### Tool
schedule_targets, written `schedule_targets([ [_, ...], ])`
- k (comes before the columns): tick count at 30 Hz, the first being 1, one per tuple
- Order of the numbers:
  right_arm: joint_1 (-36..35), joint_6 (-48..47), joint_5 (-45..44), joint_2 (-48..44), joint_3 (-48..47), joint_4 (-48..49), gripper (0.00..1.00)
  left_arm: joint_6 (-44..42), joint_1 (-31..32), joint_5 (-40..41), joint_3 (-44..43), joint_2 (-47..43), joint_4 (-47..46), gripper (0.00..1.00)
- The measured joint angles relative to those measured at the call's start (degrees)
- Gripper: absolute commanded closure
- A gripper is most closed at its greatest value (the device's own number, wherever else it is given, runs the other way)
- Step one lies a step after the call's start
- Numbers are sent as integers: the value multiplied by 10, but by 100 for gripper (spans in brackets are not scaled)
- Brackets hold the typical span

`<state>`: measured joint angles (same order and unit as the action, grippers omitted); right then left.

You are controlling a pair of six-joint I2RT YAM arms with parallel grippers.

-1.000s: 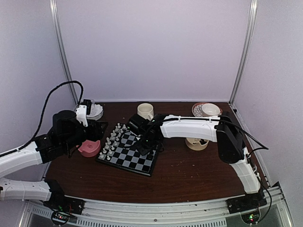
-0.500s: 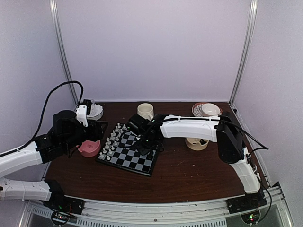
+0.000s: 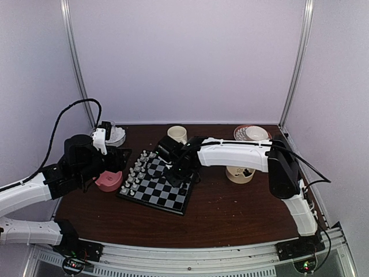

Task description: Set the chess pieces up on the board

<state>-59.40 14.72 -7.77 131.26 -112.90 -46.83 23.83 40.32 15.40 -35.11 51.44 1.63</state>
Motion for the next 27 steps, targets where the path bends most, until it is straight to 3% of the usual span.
schedule_targets([
  [9, -1, -13, 3, -143, 76, 66, 70, -4, 0, 0, 0, 0, 0, 29],
  [16, -2, -15, 19, -181, 112, 126, 71, -8, 0, -2, 0, 1, 0, 29],
  [27, -3, -28, -6, -352, 313, 240, 71, -19, 9, -20, 0, 2, 0, 29],
])
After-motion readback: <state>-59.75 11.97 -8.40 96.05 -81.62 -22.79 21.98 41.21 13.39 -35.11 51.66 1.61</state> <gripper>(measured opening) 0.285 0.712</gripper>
